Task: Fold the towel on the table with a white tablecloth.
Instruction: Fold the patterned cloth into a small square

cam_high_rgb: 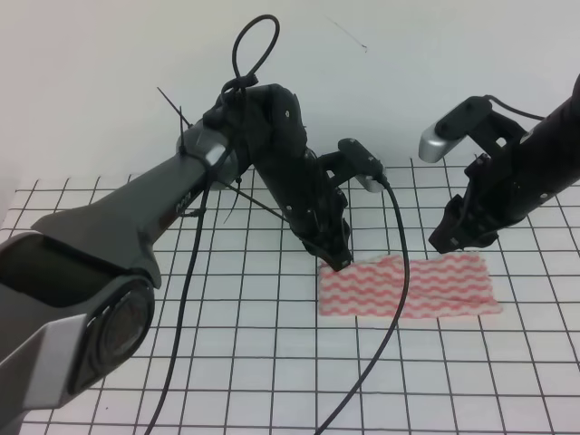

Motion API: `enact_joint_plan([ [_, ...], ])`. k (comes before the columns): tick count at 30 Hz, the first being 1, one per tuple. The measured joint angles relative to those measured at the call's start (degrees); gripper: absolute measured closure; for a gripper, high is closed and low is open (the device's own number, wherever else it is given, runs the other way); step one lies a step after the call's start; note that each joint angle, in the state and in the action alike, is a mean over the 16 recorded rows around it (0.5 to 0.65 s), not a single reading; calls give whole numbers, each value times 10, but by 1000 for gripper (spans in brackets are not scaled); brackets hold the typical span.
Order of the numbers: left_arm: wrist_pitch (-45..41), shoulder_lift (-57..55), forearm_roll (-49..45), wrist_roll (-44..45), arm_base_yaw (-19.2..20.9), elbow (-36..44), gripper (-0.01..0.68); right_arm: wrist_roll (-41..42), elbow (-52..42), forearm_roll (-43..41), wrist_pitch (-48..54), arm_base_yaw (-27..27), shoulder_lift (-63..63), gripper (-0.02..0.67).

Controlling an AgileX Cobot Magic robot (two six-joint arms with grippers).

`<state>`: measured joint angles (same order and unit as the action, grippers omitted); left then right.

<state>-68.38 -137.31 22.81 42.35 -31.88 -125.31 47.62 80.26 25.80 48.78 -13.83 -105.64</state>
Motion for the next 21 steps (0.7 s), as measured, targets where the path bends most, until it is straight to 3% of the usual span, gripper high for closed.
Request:
enact_joint_plan([
  [13, 15, -11, -16, 1, 0, -7, 655, -14, 0, -1, -6, 0, 0, 314],
  [21, 5, -10, -10, -5, 0, -8, 501, -101, 0, -46, -25, 5, 0, 314],
])
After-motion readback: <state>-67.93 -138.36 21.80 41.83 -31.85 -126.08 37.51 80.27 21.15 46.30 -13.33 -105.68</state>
